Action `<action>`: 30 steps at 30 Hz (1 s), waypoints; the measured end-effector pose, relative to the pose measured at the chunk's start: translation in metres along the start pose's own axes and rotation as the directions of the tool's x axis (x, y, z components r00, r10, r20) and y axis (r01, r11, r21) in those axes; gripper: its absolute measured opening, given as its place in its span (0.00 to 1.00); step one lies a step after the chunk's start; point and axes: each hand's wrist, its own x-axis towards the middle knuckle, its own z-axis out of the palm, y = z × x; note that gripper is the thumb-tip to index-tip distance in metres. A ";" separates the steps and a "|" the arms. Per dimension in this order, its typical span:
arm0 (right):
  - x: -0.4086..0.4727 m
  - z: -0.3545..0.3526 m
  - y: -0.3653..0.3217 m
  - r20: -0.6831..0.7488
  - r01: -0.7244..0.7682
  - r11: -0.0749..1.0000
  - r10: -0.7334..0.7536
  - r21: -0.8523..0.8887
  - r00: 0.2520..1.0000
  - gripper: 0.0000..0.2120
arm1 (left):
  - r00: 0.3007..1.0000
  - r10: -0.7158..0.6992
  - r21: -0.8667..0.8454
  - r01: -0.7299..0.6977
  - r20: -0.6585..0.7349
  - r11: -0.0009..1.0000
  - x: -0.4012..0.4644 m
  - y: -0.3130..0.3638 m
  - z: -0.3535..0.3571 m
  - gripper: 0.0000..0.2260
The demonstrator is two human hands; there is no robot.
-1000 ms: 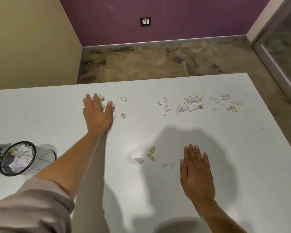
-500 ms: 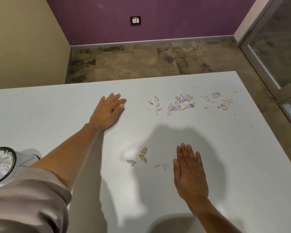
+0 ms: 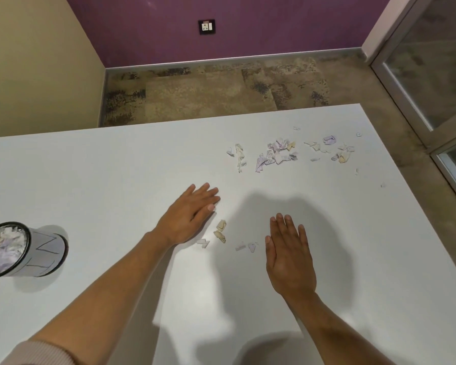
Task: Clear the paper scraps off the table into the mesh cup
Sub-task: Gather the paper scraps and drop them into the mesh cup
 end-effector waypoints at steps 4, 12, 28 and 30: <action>0.000 -0.002 0.001 -0.024 0.005 1.000 -0.005 0.004 1.000 0.27 | 0.942 -0.059 0.085 0.092 -0.330 0.992 -0.025 0.035 0.008 0.14; -0.001 -0.002 0.003 -0.056 0.023 1.000 -0.022 0.007 0.998 0.25 | 0.919 -0.269 0.165 0.325 -0.289 0.931 -0.052 0.055 0.044 0.27; 0.088 -0.045 0.156 -0.265 -0.503 0.807 0.582 0.310 0.769 0.34 | 0.912 -0.295 0.270 0.372 -0.286 0.888 -0.047 0.054 0.050 0.29; 0.102 -0.048 0.176 -0.189 -0.553 0.781 0.613 0.290 0.767 0.38 | 0.914 -0.285 0.276 0.365 -0.290 0.889 -0.047 0.054 0.049 0.29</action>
